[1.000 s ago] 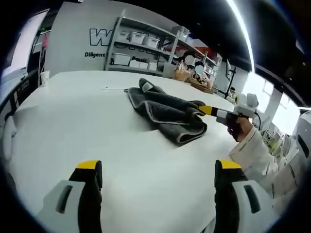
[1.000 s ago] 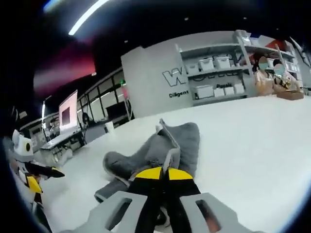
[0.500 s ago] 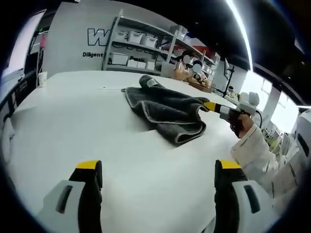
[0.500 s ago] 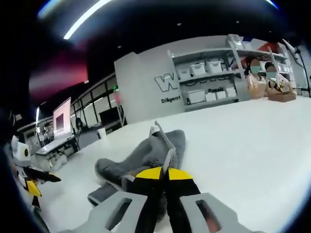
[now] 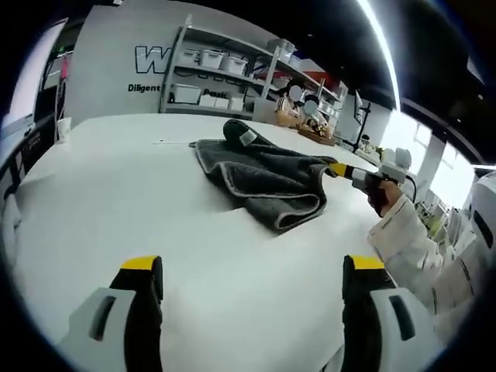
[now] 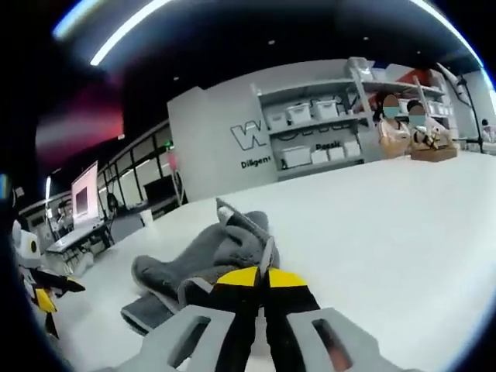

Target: Open the folded towel by lifting each exposed corner and separating the folded layers until the towel lies flat within the target outline without major curled edges

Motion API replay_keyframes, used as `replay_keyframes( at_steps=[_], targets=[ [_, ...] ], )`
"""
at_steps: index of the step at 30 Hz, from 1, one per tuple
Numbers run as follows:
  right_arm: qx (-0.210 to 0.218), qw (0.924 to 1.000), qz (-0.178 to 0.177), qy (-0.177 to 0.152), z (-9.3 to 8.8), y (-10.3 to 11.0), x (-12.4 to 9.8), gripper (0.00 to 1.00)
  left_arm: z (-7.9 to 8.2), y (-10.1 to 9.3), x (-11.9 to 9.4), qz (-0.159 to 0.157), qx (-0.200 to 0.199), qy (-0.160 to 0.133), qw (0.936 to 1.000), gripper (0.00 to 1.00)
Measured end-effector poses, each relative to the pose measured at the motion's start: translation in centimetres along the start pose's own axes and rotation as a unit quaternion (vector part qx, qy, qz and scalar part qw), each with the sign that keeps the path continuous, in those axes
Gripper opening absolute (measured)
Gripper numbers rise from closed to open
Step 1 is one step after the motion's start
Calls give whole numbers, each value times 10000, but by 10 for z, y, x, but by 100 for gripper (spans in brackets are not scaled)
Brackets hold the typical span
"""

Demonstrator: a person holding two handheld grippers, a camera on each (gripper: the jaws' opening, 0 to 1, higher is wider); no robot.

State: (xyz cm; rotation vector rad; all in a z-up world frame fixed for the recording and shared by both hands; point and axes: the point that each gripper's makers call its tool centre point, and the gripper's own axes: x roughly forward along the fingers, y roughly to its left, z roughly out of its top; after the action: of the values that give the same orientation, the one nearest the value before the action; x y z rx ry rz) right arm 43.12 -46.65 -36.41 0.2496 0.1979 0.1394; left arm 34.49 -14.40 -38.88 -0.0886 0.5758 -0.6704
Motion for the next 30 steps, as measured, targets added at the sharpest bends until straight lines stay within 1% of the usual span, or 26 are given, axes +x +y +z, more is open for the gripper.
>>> replay_keyframes(
  at_steps=[6,9,25,30],
  targets=[
    [9,9998,-188,-51,4,-17,-6,0,1,-1,1,-21,-11,-23,10000,95],
    [53,9997,-198,-104,4,-22,-9,0,2,-1,1,-14,-30,-39,10000,95],
    [-93,9982,-584,-54,1,-52,-22,0,0,-2,3,-21,-32,4,10000,95],
    [-66,9977,-672,-35,-1,-60,-26,0,1,-4,4,-36,-17,11,10000,95]
  ],
)
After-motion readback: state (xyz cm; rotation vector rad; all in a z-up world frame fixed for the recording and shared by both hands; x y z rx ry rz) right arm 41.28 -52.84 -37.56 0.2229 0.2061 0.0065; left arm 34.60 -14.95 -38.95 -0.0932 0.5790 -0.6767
